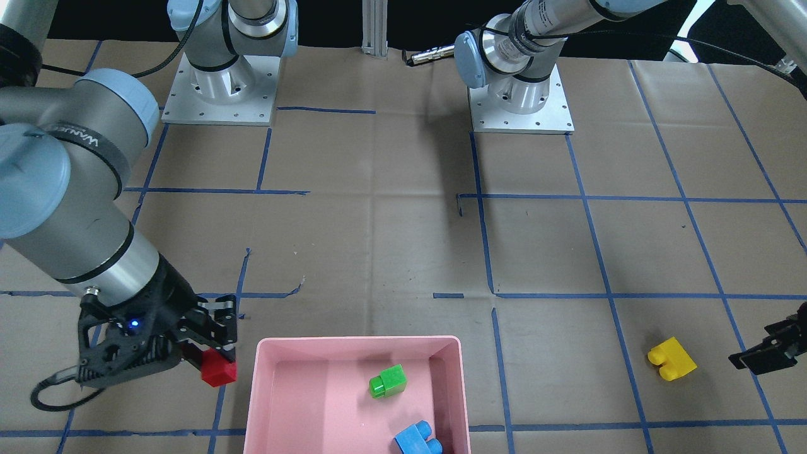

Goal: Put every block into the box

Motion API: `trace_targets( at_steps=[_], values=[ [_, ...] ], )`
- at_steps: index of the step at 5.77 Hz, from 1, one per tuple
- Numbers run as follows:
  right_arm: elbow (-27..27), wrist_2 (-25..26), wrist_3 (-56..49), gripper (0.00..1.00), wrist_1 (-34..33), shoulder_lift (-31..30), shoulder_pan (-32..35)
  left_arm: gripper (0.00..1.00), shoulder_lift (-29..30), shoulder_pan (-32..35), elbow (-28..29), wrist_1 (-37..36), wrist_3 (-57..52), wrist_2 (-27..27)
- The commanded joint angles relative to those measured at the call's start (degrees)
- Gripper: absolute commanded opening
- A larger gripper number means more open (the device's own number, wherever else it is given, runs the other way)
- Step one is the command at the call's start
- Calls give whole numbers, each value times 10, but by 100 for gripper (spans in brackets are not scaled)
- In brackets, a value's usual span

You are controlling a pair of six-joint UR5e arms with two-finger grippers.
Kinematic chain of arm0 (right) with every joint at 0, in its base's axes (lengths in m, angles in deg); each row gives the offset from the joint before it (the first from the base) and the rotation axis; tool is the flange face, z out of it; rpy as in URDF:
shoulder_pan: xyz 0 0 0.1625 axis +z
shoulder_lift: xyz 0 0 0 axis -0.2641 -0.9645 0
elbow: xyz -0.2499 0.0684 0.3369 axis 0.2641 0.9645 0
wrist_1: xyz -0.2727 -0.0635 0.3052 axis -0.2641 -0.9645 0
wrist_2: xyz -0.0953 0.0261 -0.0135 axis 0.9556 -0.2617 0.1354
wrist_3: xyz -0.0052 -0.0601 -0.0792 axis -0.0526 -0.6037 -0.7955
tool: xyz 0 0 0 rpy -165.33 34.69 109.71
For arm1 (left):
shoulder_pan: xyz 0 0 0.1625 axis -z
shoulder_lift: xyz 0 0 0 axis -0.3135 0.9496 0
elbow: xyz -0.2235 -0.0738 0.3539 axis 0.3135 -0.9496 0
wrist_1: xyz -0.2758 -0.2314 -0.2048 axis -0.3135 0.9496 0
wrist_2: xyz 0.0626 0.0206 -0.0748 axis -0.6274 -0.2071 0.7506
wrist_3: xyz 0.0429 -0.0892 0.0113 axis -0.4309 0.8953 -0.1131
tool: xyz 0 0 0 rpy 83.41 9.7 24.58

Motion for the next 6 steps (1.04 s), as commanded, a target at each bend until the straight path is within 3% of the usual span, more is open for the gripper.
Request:
trace_targets(
  at_steps=[1,2,3,4,6],
  values=[
    [7,-92,-4,4,-191,68,28,98,9,4,-84,-125,31,-2],
    [6,-93,-4,5,-244,90,37,98,8,6,-154,-225,35,-4],
    [6,-88,-5,77,-237,89,39,98,16,7,-184,-274,35,-4],
    [5,-87,-7,100,-213,84,39,99,28,11,-177,-276,37,-4],
    [2,-85,-8,100,-184,79,37,99,27,17,-189,-274,42,-6]
  ],
)
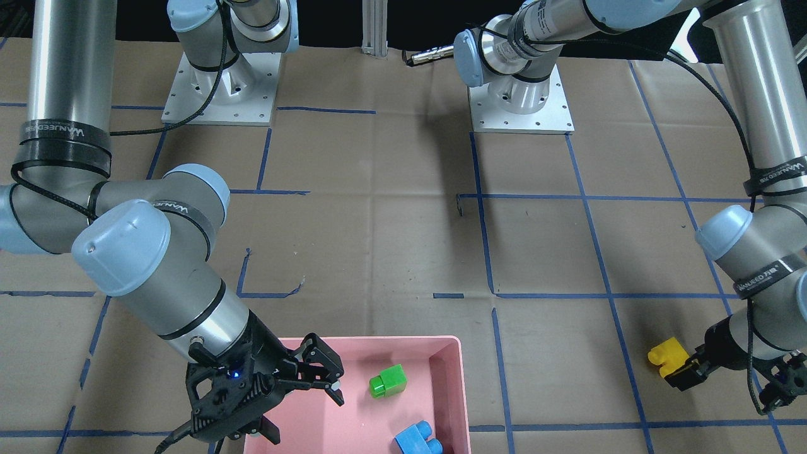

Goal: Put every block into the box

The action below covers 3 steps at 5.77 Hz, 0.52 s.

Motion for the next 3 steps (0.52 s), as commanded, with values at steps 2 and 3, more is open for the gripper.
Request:
trace_targets(
  at_steps=[2,3],
  values=[
    [-11,55,-7,100,179,-87,-20,98,-2,2,-9,10,1,-8],
    [-12,131,-24,100,281,-138,-33,95,-2,2,-10,11,1,-7]
  ],
)
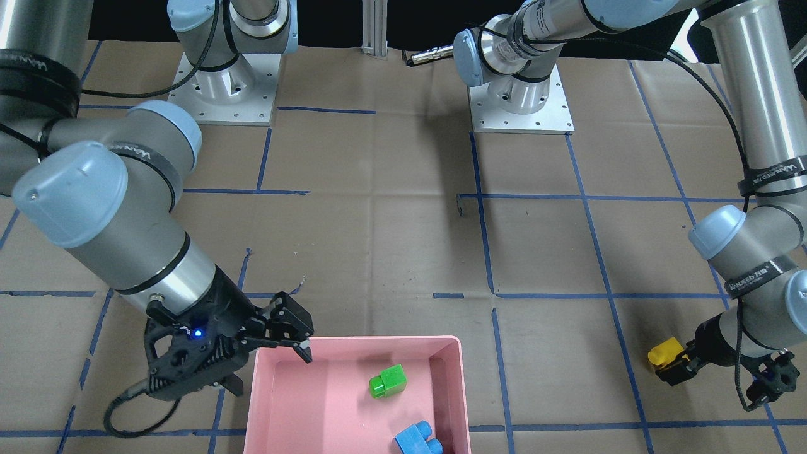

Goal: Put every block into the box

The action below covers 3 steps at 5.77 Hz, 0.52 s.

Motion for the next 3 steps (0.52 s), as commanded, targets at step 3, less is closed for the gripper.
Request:
trace_targets(
  at_steps=[3],
  values=[
    [-5,171,14,100,378,-200,-11,46,-3,0,0,19,-1,4]
  ],
)
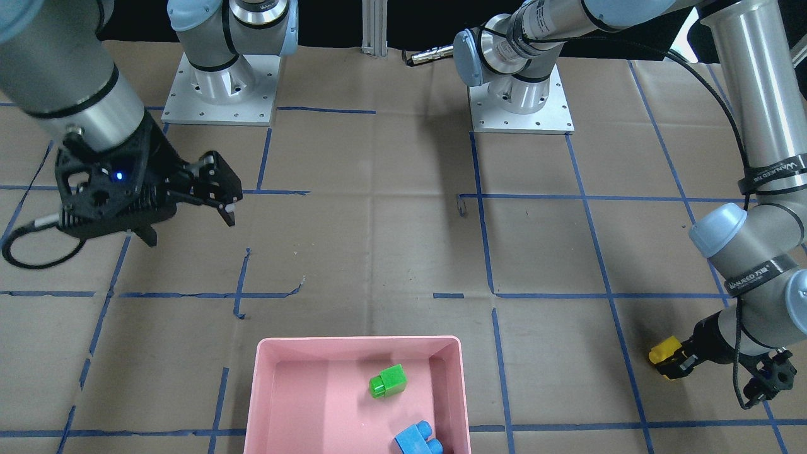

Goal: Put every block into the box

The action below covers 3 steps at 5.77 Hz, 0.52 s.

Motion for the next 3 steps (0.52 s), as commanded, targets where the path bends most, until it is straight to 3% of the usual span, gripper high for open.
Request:
trace_targets(
  at_steps=[1,2,3],
  values=[
    [-45,33,47,100,84,-86,7,35,0,-1,1,3,0,3],
    [-125,31,57,100,50,-114,9,26,-3,-1,8,17,0,4],
    [-169,32,59,100,-2,-128,9,23,-18,0,22,43,-2,4]
  ],
)
